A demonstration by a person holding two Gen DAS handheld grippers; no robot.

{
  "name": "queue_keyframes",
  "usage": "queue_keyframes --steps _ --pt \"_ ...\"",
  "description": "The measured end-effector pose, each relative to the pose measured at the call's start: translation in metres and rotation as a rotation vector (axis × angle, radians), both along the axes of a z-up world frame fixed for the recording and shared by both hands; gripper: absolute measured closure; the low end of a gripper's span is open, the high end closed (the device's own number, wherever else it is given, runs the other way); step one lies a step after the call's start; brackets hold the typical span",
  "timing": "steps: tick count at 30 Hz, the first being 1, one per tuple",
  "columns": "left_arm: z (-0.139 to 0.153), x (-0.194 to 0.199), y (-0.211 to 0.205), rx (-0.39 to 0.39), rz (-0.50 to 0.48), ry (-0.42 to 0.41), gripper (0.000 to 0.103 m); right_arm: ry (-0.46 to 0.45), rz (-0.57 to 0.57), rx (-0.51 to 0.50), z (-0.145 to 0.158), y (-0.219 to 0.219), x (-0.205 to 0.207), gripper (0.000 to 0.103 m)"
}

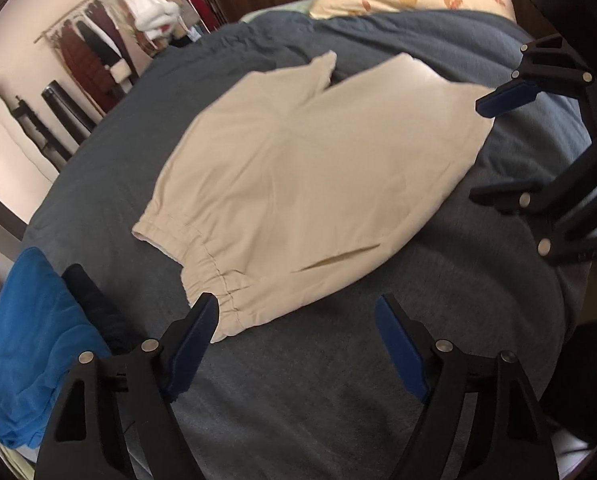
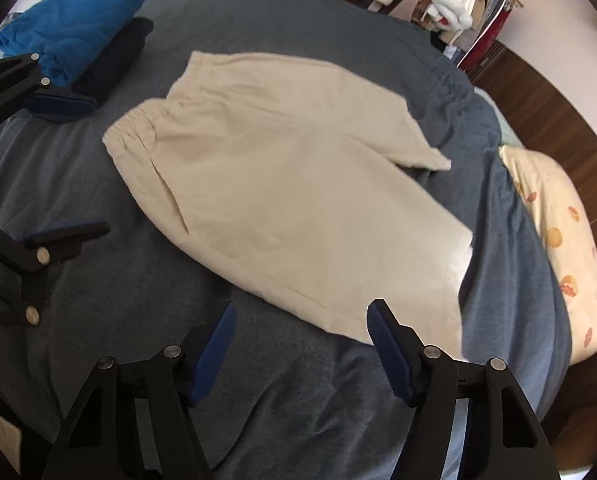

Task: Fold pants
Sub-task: 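Lower both grippers to the cream shorts' leg hems and close on them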

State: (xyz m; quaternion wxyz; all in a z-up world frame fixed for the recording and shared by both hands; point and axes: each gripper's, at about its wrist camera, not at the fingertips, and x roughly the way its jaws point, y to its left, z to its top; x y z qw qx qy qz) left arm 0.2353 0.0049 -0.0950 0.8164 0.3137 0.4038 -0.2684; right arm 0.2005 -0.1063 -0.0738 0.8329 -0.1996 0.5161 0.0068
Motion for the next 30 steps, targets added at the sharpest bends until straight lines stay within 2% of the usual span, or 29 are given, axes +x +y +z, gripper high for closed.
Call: queue_keyframes --steps 2,5,11,13,21,26,30 --pt "-0.005 0.004 -0.001 0.021 -0.001 0.0 0.022 0.018 0.001 0.007 -0.006 -0.005 0.002 0.035" --pt "-0.013 0.01 -0.003 0.043 -0.012 0.011 0.023 0.033 0.016 0.001 -0.014 -0.007 0.007 0.04" --pt "-0.027 0.011 -0.011 0.09 -0.079 -0.006 0.028 0.052 0.071 -0.023 -0.026 -0.002 0.013 0.045" --pt "-0.03 0.011 -0.014 0.103 -0.093 -0.011 0.033 0.062 0.09 -0.045 -0.032 -0.002 0.014 0.047" --pt "-0.038 0.024 -0.016 0.117 -0.057 0.013 0.04 0.082 0.12 -0.093 -0.041 -0.011 0.015 0.05" --pt "-0.037 0.034 -0.019 0.106 -0.027 0.026 0.049 0.077 0.132 -0.102 -0.041 -0.015 0.025 0.058" --pt "-0.039 0.037 -0.02 0.107 -0.022 0.048 0.063 0.089 0.129 -0.082 -0.04 -0.021 0.028 0.064"
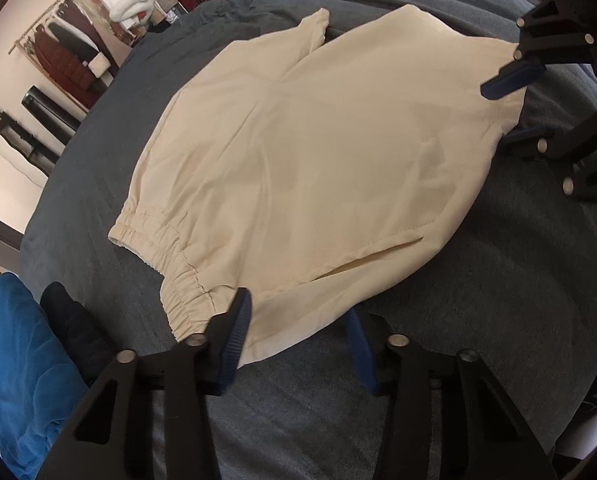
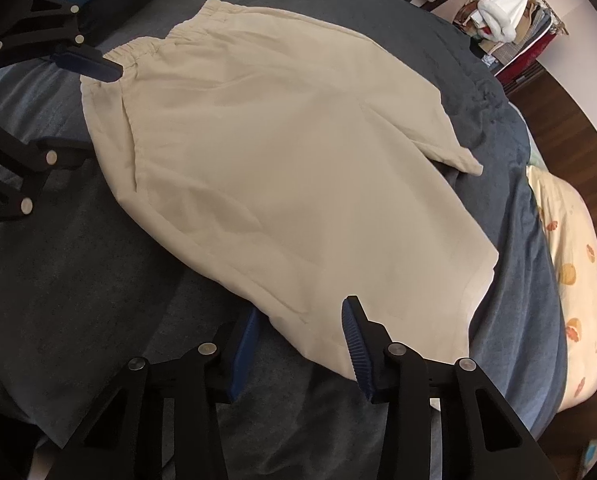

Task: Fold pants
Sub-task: 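Lower both grippers to the cream shorts' leg hems and close on them, then lift the leg hems with both grippers and fold them over toward the waistband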

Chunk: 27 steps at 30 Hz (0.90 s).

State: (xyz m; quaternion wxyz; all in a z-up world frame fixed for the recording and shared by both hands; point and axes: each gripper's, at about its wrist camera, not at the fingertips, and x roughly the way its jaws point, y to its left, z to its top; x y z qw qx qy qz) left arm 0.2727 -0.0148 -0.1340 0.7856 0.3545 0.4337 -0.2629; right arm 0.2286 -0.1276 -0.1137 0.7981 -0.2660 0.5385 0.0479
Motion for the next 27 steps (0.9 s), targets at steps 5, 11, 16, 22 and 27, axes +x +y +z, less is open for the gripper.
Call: queue_keyframes --steps 5,11,16,22,27 --pt "0.001 0.003 0.001 -0.006 0.019 0.021 0.076 0.053 -0.046 0.01 -0.005 -0.013 0.003 0.079" --pt "0.01 0.009 0.003 -0.029 0.059 0.055 0.094 0.022 -0.068 0.011 0.009 -0.018 0.002 0.097" --pt "0.025 0.014 0.002 -0.049 0.101 0.063 0.097 -0.015 -0.088 0.027 0.038 -0.024 0.005 0.098" --pt "0.053 0.032 0.006 -0.104 0.165 0.057 0.098 -0.11 -0.11 0.036 0.079 -0.029 0.024 0.099" --pt "0.075 0.051 0.01 -0.142 0.185 0.044 0.099 -0.168 -0.086 0.04 0.107 -0.034 0.051 0.099"
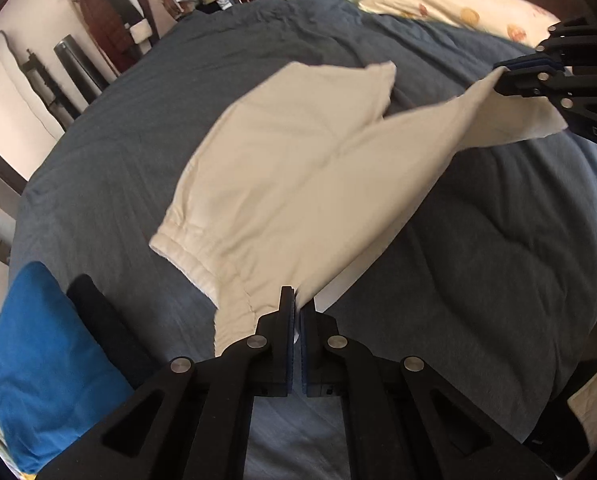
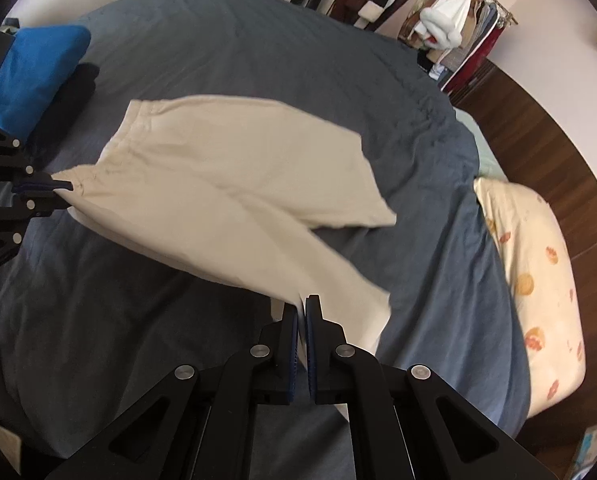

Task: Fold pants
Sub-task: 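Lift the leg hems with both grippers and fold them over toward the waistband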

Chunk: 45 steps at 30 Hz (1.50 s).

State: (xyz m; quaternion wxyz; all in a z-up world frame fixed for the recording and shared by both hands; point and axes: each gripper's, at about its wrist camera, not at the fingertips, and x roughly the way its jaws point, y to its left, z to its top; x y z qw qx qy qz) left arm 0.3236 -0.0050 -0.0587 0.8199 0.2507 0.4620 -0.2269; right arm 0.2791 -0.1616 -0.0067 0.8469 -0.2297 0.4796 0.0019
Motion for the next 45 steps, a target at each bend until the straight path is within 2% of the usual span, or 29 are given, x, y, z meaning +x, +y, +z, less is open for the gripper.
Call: queue_keyframes --steps 7,10,13,18,23,34,39,45 --pt "0.02 0.028 0.001 -0.021 0.019 -0.035 0.099 -0.022 0.068 0.008 0.018 -0.008 0.046 0.1" --pt "0.027 0.048 0.005 -0.057 0.048 -0.014 0.099 -0.028 0.096 0.013 0.023 -0.009 0.071 0.099" --pt "0.03 0.067 0.01 -0.087 0.06 0.014 0.099 0.008 0.124 0.047 0.024 -0.015 0.102 0.099" --pt "0.032 0.101 0.014 -0.078 0.065 0.009 0.1 0.068 0.186 0.054 0.018 -0.017 0.153 0.099" --pt "0.024 0.137 0.024 -0.074 0.105 0.024 0.1 0.101 0.248 0.023 0.005 -0.008 0.201 0.1" --pt "-0.013 0.201 0.041 -0.068 0.178 0.127 0.1 0.205 0.333 0.013 -0.036 0.009 0.282 0.1" --pt "-0.033 0.221 0.045 -0.058 0.209 0.174 0.099 0.274 0.355 0.008 -0.063 0.015 0.311 0.1" --pt "-0.046 0.245 0.053 -0.057 0.255 0.218 0.099 0.305 0.355 0.016 -0.083 0.02 0.34 0.099"
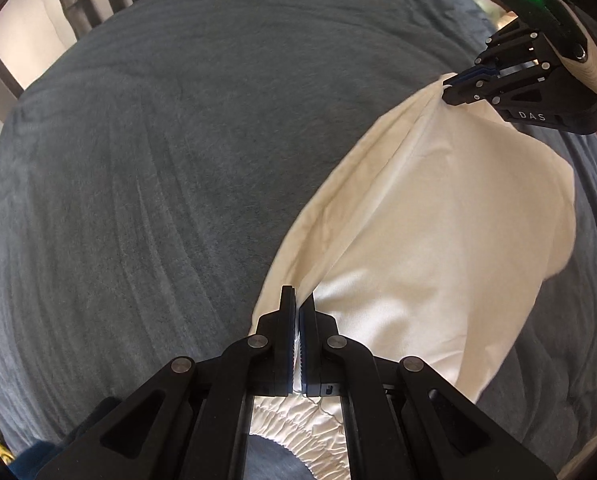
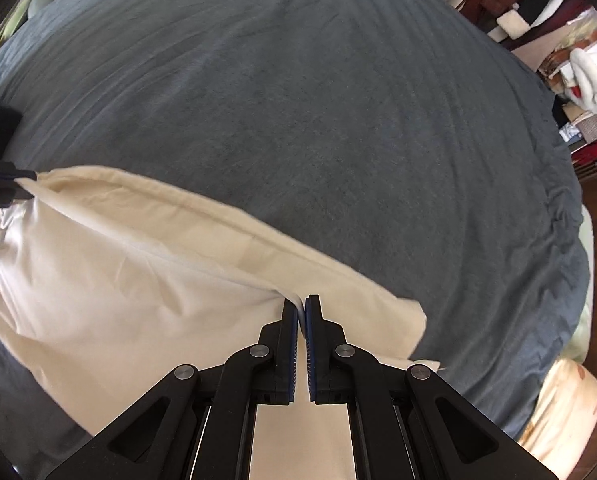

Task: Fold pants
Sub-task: 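Lift the leg hems with both grippers and fold them over toward the waistband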

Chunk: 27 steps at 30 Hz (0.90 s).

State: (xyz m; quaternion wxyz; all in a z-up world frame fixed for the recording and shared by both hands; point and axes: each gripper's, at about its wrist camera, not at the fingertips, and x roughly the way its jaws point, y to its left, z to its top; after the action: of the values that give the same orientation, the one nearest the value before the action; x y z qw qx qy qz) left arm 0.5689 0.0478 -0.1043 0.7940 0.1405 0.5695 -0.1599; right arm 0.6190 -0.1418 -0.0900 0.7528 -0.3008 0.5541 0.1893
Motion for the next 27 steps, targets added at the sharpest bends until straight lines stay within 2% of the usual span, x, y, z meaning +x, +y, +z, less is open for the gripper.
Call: queue_keyframes --steps 3,8,15,19,20,22,23,24,27 --pt "-0.001 0.009 0.001 0.004 0.014 -0.003 0.099 -0.002 0.0 -0.003 -0.006 0.003 0.012 0.1" --pt "-0.016 0.02 0.002 0.014 0.029 0.041 0.099 0.035 -0.018 0.002 -0.02 0.004 0.028 0.099" --pt "-0.025 0.025 0.002 0.023 0.038 0.054 0.098 0.059 -0.026 -0.008 -0.037 0.008 0.035 0.099" --pt "-0.03 0.033 0.005 0.029 0.062 0.07 0.089 0.062 -0.047 -0.008 -0.041 0.007 0.039 0.099" --pt "-0.029 0.034 0.008 0.038 0.077 0.061 0.083 0.065 -0.057 -0.002 -0.042 0.006 0.04 0.098" --pt "-0.025 0.036 0.014 0.047 0.104 0.045 0.068 0.059 -0.078 -0.002 -0.042 0.004 0.04 0.086" --pt "-0.023 0.037 0.018 0.052 0.122 0.038 0.065 0.038 -0.093 -0.015 -0.04 0.003 0.04 0.071" --pt "-0.021 0.037 0.021 0.052 0.133 0.035 0.062 0.016 -0.104 -0.03 -0.038 0.001 0.04 0.063" --pt "-0.007 0.033 0.026 0.052 0.148 0.007 0.062 -0.028 -0.145 -0.042 -0.027 -0.003 0.036 0.062"
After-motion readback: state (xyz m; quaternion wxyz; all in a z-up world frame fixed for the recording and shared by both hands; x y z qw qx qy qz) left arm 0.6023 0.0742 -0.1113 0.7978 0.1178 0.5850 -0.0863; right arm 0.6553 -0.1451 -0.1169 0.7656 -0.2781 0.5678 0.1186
